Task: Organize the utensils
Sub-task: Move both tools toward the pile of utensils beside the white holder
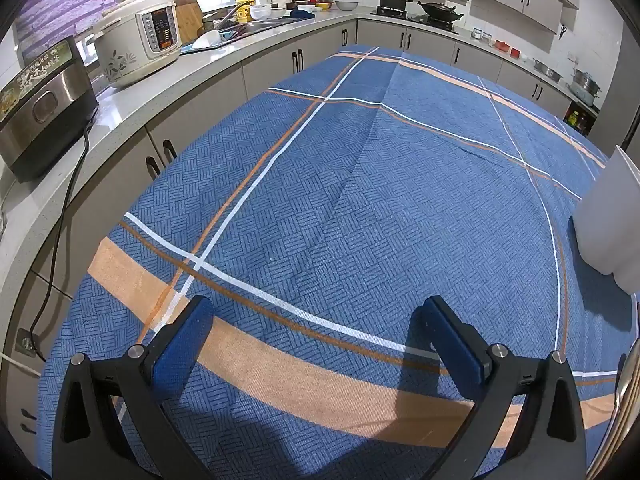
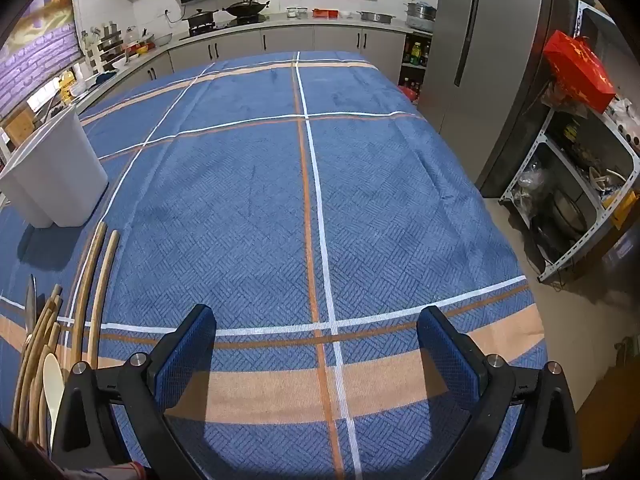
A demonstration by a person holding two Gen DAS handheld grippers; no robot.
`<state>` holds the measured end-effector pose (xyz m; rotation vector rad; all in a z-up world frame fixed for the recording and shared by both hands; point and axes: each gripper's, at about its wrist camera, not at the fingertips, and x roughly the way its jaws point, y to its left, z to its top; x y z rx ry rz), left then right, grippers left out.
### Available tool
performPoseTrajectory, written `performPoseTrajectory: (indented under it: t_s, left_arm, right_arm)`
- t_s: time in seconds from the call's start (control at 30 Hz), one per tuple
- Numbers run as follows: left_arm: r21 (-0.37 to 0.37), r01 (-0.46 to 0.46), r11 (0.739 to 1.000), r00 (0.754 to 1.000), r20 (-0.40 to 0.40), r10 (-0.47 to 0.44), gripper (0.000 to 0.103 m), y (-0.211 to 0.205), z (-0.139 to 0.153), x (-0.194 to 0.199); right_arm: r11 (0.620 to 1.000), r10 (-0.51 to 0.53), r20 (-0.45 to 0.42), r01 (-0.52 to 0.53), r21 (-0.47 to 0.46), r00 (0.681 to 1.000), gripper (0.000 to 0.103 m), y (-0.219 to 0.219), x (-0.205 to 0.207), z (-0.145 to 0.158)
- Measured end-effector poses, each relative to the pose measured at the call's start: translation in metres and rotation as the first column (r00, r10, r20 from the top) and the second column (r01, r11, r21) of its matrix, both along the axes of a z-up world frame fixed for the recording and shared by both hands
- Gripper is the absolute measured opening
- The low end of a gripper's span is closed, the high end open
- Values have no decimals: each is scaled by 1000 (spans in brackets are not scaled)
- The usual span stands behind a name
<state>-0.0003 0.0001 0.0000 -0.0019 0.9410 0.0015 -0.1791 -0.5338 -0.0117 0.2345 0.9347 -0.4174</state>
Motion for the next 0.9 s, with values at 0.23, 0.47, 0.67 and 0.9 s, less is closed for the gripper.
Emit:
performPoseTrajectory:
  t_s: [0.23, 0.47, 0.67, 0.9]
  left_arm:
    - [18, 5, 1000, 1000, -26, -4, 103, -3, 15, -16]
    - [73, 61, 995, 995, 74, -67, 103, -22, 73, -64]
    - [107, 136, 985, 981, 128, -149, 103, -56, 104, -106]
    - [42, 212, 976, 966, 144, -216, 103, -82, 127, -146]
  right_arm:
    - [999, -46, -37, 45, -11, 998, 101, 3, -3, 1]
    - [993, -120, 54, 120, -8, 991, 96, 17, -37, 34]
    - [986, -151, 226, 162, -29, 962, 96, 47, -71, 81]
    - [994, -102, 322, 110, -7, 941, 94, 81, -99, 113]
